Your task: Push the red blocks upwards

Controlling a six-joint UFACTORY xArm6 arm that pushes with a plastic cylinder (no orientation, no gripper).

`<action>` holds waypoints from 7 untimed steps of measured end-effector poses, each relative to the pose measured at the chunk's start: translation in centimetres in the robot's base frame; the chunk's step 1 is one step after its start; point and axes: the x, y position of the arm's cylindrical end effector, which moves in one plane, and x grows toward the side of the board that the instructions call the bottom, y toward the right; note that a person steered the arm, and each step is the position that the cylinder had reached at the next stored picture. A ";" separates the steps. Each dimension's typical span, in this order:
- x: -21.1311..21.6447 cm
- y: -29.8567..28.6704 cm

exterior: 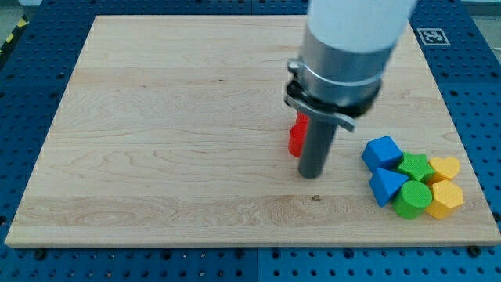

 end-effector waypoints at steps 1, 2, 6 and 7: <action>-4.0 0.9; -4.2 1.1; -6.1 -0.4; -2.9 0.3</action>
